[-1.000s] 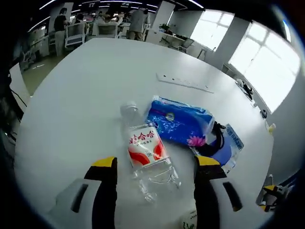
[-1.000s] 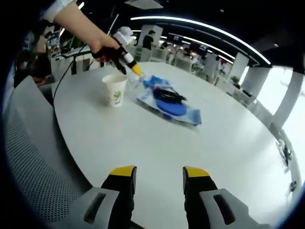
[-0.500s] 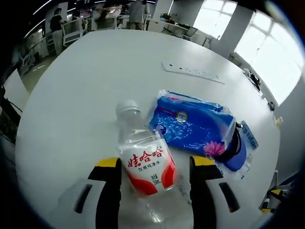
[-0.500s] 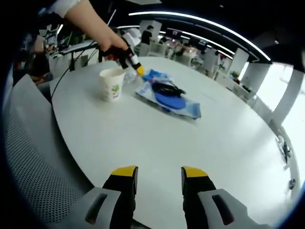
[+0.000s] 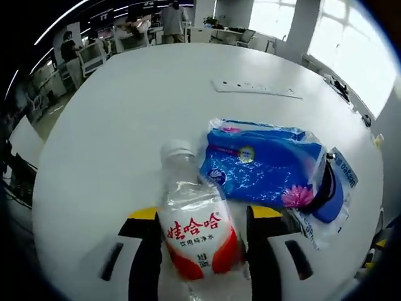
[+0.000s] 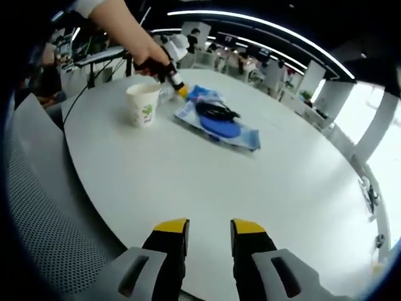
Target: Arrange the tabletop items into an orderly group along one side of the table until the central work area is clear of visible clutter.
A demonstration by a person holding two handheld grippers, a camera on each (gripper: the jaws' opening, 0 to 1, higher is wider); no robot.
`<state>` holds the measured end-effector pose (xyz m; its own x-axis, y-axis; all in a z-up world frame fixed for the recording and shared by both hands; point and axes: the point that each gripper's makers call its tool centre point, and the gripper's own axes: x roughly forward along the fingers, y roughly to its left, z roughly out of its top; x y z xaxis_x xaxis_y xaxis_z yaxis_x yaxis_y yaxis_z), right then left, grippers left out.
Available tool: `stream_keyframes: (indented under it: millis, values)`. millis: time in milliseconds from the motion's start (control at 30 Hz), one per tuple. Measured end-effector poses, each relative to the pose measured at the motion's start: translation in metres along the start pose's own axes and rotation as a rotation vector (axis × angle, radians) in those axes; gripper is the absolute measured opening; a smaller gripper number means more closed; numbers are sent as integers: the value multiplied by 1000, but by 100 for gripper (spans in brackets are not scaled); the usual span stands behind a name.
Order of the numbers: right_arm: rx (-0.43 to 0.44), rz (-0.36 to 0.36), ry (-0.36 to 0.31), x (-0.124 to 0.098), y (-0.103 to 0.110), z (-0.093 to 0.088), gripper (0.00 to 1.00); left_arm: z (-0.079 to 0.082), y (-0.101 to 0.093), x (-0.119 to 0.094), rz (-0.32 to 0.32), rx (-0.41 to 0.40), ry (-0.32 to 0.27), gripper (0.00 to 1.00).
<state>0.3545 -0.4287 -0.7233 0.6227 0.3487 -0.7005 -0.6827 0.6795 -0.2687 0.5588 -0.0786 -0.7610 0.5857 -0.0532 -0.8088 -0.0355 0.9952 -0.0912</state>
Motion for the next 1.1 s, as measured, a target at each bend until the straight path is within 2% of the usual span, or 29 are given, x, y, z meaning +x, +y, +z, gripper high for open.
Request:
stream_keyframes:
  millis: [33, 67, 100, 133, 167, 200, 300, 367, 400, 500, 600, 733, 800, 867, 1000, 1100]
  values:
    - [0, -3, 2, 0, -1, 0, 23, 10, 0, 1, -28, 31, -57, 44]
    - [0, -8, 2, -1, -2, -1, 22, 1, 0, -5, -16, -7, -13, 44]
    - [1, -11, 0, -1, -2, 0, 22, -1, -1, -7, -18, -13, -10, 43]
    - [0, -13, -1, -1, -3, 0, 22, -2, 0, -9, -20, -16, -10, 42]
    - [0, -14, -1, -1, -3, 0, 22, -1, -1, -13, -28, -54, -27, 41]
    - [-2, -15, -2, -1, -3, 0, 22, -4, -1, -16, -31, -86, -17, 41]
    - [-5, -13, -5, -1, -2, 1, 21, -11, 6, -25, -25, -111, -23, 40]
    - [-8, -11, -3, -1, -2, 1, 21, -14, 7, -39, -29, -123, -49, 39]
    - [-8, -10, 0, -1, -2, 0, 21, -11, 6, -46, -38, -117, -87, 38]
    - [-7, -14, 0, -1, -3, 0, 20, -17, 7, -68, -49, -97, -117, 38]
    - [-11, -6, -4, -1, -1, 1, 21, -16, 10, -93, -59, -108, -174, 37]
    - [-29, 2, -16, 0, 1, 4, 21, -10, 17, -127, -43, -70, -261, 37]
    - [-24, 0, -27, -1, 1, 5, 21, -7, 21, -141, -41, -80, -295, 37]
    - [-22, 3, -28, 0, 1, 6, 22, 0, 23, -152, -56, -70, -336, 38]
    - [-29, 0, -39, -1, 2, 7, 22, 7, 29, -164, -31, 6, -356, 39]
    - [-25, -7, -44, -2, 0, 7, 22, 9, 32, -168, -28, 2, -365, 39]
